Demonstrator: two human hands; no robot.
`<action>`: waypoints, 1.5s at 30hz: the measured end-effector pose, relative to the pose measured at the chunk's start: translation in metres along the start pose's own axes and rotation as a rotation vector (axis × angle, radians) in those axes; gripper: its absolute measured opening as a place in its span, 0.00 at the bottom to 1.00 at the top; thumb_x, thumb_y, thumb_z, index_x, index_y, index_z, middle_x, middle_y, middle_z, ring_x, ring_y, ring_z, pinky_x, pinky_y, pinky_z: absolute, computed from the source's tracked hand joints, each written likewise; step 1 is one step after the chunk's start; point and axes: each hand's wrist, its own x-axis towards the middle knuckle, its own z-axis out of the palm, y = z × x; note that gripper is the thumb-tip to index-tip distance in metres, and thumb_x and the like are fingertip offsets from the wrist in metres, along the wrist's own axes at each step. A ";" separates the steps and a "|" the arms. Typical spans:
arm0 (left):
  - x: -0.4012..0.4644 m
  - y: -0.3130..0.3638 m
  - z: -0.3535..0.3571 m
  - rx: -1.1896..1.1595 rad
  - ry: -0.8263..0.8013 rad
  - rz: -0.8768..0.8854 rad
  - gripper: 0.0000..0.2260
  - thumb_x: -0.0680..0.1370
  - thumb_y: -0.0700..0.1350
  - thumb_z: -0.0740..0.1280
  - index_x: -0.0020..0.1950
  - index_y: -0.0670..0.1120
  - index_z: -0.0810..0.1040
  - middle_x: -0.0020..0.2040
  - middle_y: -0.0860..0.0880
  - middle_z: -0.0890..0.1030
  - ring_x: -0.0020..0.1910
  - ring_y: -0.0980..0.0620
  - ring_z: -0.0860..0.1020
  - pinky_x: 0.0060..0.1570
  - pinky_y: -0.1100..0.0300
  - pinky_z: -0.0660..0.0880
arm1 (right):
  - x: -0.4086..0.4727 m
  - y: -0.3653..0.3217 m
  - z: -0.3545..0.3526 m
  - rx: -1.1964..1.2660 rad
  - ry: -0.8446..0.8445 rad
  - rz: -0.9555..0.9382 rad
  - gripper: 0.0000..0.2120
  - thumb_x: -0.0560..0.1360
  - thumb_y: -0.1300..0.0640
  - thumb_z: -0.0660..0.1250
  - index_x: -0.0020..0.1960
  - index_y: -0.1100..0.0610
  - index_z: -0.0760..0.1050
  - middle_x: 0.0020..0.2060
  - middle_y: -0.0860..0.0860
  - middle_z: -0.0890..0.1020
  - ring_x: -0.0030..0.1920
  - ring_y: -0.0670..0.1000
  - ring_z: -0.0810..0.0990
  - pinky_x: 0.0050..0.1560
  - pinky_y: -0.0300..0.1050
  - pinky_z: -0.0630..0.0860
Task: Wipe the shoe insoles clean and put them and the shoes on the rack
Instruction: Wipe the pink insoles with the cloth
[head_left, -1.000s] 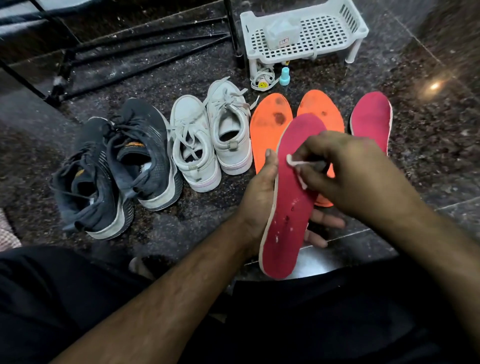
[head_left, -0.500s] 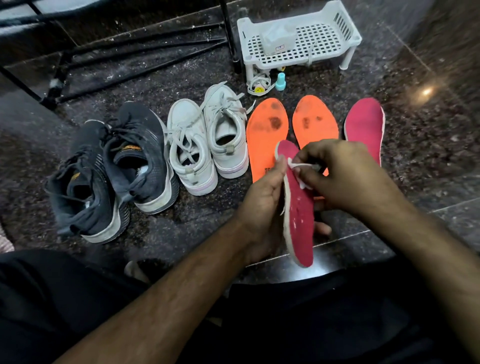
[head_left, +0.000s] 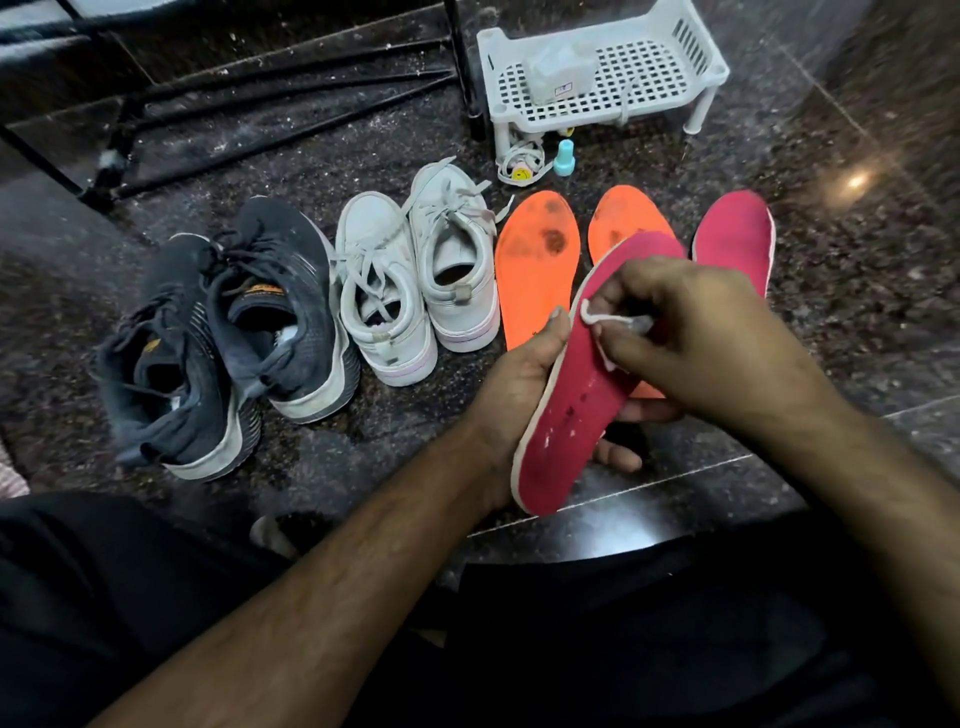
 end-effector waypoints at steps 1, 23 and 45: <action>0.000 -0.001 -0.002 0.002 -0.007 0.004 0.27 0.84 0.61 0.47 0.61 0.46 0.79 0.50 0.46 0.84 0.44 0.44 0.85 0.28 0.52 0.80 | 0.001 0.000 0.000 -0.009 0.012 0.020 0.06 0.71 0.59 0.70 0.47 0.52 0.79 0.42 0.47 0.82 0.41 0.48 0.80 0.44 0.45 0.75; 0.006 -0.002 -0.010 -0.056 -0.020 -0.045 0.26 0.82 0.63 0.53 0.55 0.45 0.81 0.46 0.43 0.79 0.40 0.46 0.81 0.34 0.46 0.82 | -0.013 -0.011 0.001 0.015 -0.315 -0.157 0.06 0.70 0.57 0.71 0.45 0.48 0.78 0.39 0.42 0.79 0.38 0.42 0.77 0.40 0.38 0.72; 0.001 -0.003 -0.004 -0.069 -0.060 -0.042 0.28 0.83 0.63 0.48 0.54 0.48 0.82 0.48 0.46 0.85 0.43 0.43 0.85 0.28 0.41 0.81 | -0.007 -0.014 0.009 0.022 0.049 -0.062 0.04 0.72 0.59 0.69 0.46 0.52 0.79 0.41 0.48 0.80 0.41 0.48 0.78 0.44 0.47 0.74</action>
